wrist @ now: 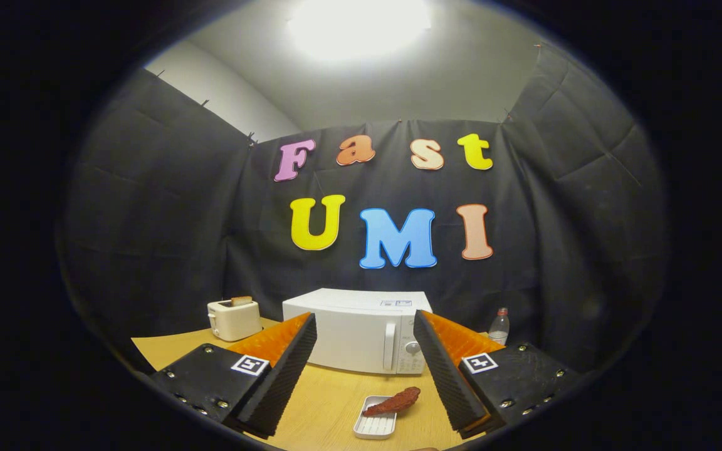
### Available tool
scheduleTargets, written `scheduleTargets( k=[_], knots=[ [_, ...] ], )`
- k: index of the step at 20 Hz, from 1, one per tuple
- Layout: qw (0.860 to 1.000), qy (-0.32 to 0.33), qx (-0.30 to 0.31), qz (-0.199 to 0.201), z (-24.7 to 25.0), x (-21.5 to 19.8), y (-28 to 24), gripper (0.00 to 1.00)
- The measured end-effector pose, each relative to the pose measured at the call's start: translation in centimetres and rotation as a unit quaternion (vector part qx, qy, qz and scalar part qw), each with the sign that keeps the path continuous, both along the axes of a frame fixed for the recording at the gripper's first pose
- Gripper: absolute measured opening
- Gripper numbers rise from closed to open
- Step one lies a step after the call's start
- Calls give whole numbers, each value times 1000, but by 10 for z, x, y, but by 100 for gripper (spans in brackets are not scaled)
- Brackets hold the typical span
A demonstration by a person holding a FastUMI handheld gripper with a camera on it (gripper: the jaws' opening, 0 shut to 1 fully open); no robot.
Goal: Open the microwave, put the food inside, and close the microwave door.
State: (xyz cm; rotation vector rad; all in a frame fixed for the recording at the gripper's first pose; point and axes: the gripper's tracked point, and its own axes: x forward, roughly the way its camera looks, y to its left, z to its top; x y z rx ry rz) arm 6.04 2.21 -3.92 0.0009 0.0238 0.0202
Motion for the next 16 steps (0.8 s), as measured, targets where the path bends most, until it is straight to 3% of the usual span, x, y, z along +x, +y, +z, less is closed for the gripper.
scheduleTargets(
  k=[3,12,16],
  knots=[
    [1000,0,11,5,-9,23,2,96],
    [1000,0,2,-28,-36,97,-3,96],
    [999,28,1,-44,-73,133,-12,96]
  ],
)
